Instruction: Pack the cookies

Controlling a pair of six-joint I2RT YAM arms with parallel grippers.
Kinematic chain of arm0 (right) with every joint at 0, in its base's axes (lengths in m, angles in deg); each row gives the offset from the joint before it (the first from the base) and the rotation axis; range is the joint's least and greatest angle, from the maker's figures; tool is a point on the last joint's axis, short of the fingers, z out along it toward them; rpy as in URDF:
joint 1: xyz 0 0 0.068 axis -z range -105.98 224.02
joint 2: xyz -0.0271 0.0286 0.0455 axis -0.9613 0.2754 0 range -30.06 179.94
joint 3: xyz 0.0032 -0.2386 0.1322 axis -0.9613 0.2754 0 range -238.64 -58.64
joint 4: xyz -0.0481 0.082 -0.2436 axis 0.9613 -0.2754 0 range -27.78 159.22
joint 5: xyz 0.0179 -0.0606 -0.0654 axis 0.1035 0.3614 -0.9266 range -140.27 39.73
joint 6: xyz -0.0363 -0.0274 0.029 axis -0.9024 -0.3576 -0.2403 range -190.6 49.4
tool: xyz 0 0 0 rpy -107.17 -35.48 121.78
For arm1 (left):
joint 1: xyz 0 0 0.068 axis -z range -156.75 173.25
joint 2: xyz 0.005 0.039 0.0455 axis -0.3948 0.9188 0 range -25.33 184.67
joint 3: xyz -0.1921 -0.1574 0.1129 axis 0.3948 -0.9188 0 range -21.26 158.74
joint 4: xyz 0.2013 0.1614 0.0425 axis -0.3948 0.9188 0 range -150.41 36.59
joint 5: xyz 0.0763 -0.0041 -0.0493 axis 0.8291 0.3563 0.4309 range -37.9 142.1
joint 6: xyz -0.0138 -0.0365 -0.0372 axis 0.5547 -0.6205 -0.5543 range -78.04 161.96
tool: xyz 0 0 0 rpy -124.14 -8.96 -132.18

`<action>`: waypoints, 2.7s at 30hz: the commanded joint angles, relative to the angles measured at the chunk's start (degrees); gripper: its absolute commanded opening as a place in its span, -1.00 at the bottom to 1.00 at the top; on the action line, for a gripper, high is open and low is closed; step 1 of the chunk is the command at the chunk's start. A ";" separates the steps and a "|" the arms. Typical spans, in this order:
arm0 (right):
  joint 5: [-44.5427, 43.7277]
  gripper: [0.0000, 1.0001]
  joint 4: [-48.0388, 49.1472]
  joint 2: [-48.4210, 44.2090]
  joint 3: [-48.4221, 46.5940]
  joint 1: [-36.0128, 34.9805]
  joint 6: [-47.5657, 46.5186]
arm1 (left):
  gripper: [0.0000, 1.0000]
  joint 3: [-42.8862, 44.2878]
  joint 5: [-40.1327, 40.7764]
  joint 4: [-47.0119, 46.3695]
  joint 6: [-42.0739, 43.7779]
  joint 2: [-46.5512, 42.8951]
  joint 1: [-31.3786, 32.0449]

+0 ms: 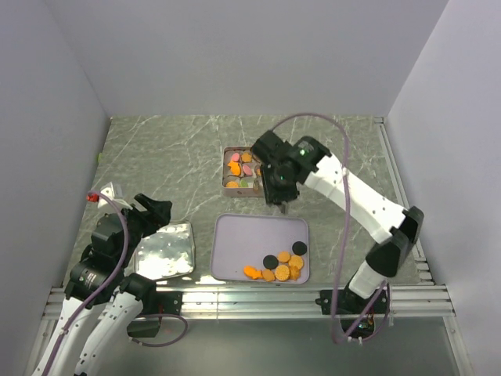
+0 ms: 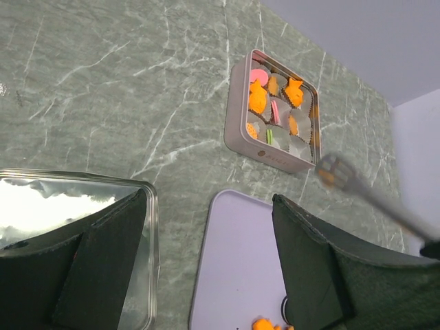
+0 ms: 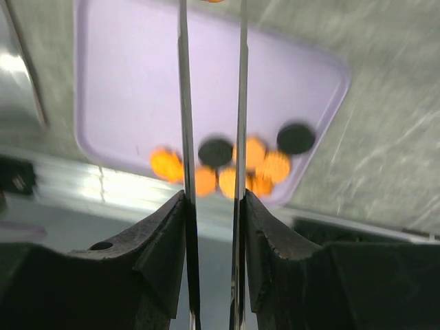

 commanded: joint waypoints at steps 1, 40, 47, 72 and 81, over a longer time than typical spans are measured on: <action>-1.31 -0.18 -0.60 4.99 -7.81 5.36 -4.06 | 0.59 2.02 1.63 -0.10 -0.76 -1.05 0.28; 1.77 -0.20 -1.83 15.55 -17.41 13.11 -9.52 | 0.62 2.28 2.68 0.34 -1.38 -1.05 0.72; 2.21 -0.20 -1.04 12.74 -14.77 11.97 -9.34 | 0.62 2.37 2.95 0.43 -1.55 -1.14 0.63; -0.34 -0.03 1.25 12.47 -10.02 11.08 -8.55 | 0.62 2.46 3.47 1.13 -2.08 -1.75 1.16; -2.71 0.12 -0.15 13.61 -14.15 11.08 -8.38 | 0.62 2.46 3.39 1.05 -2.00 -1.75 1.24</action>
